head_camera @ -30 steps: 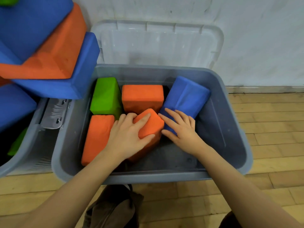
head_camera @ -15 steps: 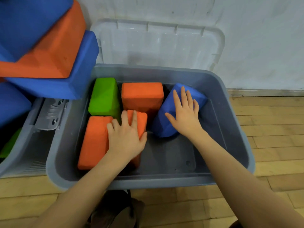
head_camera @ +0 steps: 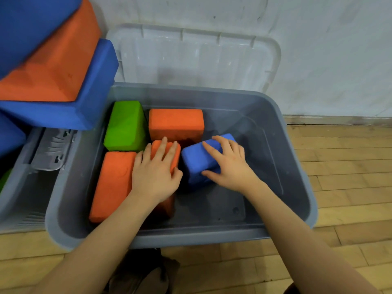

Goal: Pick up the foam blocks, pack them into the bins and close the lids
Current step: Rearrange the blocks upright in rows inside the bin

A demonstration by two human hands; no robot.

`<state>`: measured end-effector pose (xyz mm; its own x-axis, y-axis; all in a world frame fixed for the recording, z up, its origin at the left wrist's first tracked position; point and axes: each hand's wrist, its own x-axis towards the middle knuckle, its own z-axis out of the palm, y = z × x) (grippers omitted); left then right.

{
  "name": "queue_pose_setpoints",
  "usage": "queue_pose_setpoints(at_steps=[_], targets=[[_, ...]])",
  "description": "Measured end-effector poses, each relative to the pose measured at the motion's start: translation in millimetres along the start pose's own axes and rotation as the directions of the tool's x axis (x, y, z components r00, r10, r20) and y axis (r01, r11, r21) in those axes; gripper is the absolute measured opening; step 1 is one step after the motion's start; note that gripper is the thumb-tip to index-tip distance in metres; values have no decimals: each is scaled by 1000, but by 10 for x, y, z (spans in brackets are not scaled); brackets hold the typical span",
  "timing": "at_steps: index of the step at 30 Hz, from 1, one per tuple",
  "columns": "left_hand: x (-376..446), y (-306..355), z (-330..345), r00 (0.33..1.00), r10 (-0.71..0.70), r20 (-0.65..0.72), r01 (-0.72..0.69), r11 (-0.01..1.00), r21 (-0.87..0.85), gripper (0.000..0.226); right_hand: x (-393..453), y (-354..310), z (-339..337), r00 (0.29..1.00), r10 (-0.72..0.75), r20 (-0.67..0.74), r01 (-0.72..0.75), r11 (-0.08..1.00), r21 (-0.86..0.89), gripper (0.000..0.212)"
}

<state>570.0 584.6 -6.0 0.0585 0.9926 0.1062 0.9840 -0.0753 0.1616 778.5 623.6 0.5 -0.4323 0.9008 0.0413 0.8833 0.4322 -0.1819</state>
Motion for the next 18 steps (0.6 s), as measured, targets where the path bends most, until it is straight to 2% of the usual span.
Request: queue_pose_setpoints(at_steps=[4,8,11,13,18], targets=[[-12,10,-43,1000,18,9,-18,1000,-12,68,0,132,-59,992,9,126,1,996,-84,72],[-36,-13,-72,998,48,42,-48,999,0,67,11,101,-114,994,-13,106,25,993,-112,72],[-94,-18,-113,983,47,177,-59,996,63,75,-69,78,-87,997,41,64,-35,995,-91,78],[-138,9,-129,973,54,226,-75,994,85,82,-155,82,-78,997,50,54,-46,996,-72,75],[-124,59,-195,960,39,278,-57,997,59,79,-218,34,-211,984,-28,175,63,979,-195,78]])
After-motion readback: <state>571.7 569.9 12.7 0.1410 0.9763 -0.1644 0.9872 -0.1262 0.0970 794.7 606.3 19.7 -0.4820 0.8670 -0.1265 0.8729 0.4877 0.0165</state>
